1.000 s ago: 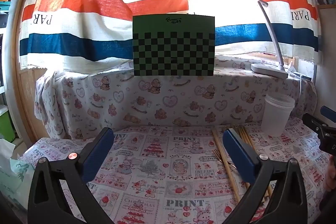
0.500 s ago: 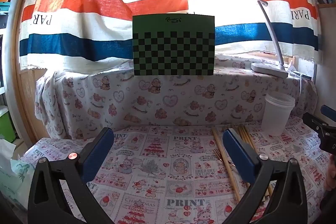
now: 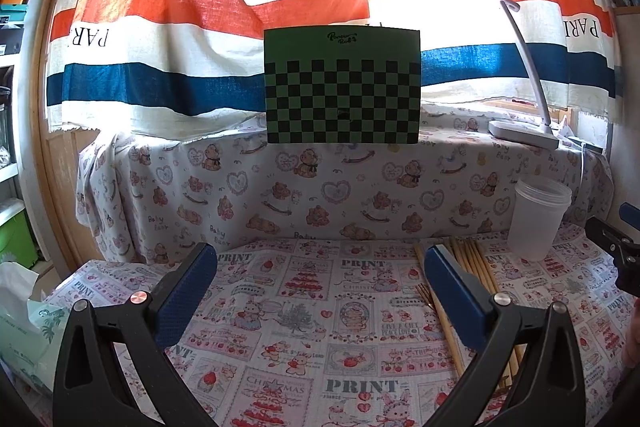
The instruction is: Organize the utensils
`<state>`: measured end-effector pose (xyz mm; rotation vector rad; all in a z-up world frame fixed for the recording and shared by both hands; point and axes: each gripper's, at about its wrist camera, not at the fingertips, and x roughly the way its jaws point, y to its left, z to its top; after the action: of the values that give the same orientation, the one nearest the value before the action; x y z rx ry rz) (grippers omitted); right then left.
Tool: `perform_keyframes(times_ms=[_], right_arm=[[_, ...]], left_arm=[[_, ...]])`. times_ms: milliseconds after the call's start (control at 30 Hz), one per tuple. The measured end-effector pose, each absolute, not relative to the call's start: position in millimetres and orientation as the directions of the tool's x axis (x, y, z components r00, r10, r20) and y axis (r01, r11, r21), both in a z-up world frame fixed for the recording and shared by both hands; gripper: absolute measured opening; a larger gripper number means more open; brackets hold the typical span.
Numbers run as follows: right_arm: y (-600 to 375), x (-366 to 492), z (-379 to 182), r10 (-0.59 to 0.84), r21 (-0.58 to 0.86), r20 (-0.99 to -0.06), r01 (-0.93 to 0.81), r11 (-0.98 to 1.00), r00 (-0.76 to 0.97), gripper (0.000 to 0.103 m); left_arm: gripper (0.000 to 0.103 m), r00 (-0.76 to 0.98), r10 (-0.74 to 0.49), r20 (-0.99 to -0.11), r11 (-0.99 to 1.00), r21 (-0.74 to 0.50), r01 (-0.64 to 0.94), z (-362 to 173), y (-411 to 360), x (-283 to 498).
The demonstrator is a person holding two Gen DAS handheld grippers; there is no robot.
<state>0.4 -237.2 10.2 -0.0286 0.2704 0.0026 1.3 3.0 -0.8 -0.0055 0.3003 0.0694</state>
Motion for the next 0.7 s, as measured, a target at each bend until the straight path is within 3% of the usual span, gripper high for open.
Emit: perform_keyframes(times_ms=[700], right_arm=[[-234.3, 4.2, 7.5, 0.020, -0.043, -0.284, -0.033, 0.999, 0.959, 0.103]], left_arm=[[0.103, 0.953, 0.065, -0.295, 0.998, 0.000, -0.068, -2.1, 2.2, 0.4]])
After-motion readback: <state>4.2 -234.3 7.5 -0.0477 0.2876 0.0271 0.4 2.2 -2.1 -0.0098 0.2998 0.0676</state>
